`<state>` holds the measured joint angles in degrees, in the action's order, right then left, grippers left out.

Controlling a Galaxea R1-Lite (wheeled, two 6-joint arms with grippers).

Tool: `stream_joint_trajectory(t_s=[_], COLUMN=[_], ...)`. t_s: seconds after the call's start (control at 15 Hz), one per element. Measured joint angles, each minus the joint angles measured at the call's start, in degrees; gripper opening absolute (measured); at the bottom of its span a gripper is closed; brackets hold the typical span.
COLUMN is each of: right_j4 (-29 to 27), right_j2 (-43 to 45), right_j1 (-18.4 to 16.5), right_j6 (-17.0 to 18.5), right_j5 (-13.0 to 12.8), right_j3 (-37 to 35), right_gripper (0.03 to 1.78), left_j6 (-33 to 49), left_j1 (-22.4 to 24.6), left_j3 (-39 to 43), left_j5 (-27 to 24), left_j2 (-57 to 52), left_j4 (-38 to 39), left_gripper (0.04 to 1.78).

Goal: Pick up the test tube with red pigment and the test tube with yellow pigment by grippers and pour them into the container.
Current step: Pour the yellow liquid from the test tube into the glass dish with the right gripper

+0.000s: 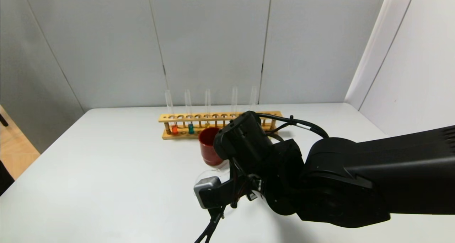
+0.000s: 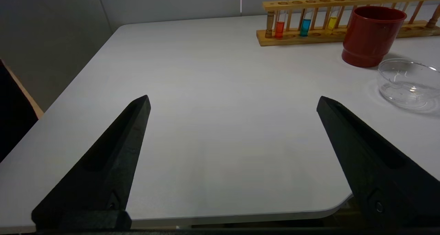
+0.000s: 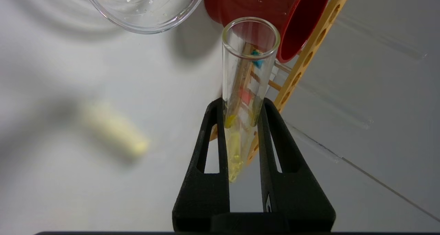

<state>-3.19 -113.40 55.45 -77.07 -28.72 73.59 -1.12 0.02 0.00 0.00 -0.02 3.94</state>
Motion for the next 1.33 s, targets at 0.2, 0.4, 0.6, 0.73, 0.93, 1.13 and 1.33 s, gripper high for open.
stream_joint_trajectory(t_s=[0.2, 0.4, 0.6, 0.73, 0.93, 1.13, 1.33], right_j4=[-0.1, -0.9, -0.6, -0.9, -0.9, -0.9, -0.6], right_j2=[-0.5, -0.9, -1.0, -0.7, -0.5, -0.4, -0.7], right_j1=[0.7, 0.9, 1.0, 1.6, 2.2, 2.4, 2.0], right_j6=[-0.1, -0.4, -0.3, -0.3, -0.3, 0.0, 0.1], right_j5=[-0.2, -1.6, -1.6, -1.8, -2.5, -2.5, -3.0], right_j3=[0.1, 0.4, 0.6, 1.0, 0.4, 0.1, 0.1], right_gripper=[0.27, 0.27, 0.27, 0.27, 0.27, 0.27, 0.27], left_j6=[0.0, 0.0, 0.0, 0.0, 0.0, 0.0, 0.0], left_j1=[0.0, 0.0, 0.0, 0.0, 0.0, 0.0, 0.0], left_j3=[0.0, 0.0, 0.0, 0.0, 0.0, 0.0, 0.0], left_j5=[0.0, 0.0, 0.0, 0.0, 0.0, 0.0, 0.0], left_j2=[0.0, 0.0, 0.0, 0.0, 0.0, 0.0, 0.0], left_j4=[0.0, 0.0, 0.0, 0.0, 0.0, 0.0, 0.0], left_gripper=[1.71, 1.71, 1.71, 1.71, 1.71, 1.71, 1.71])
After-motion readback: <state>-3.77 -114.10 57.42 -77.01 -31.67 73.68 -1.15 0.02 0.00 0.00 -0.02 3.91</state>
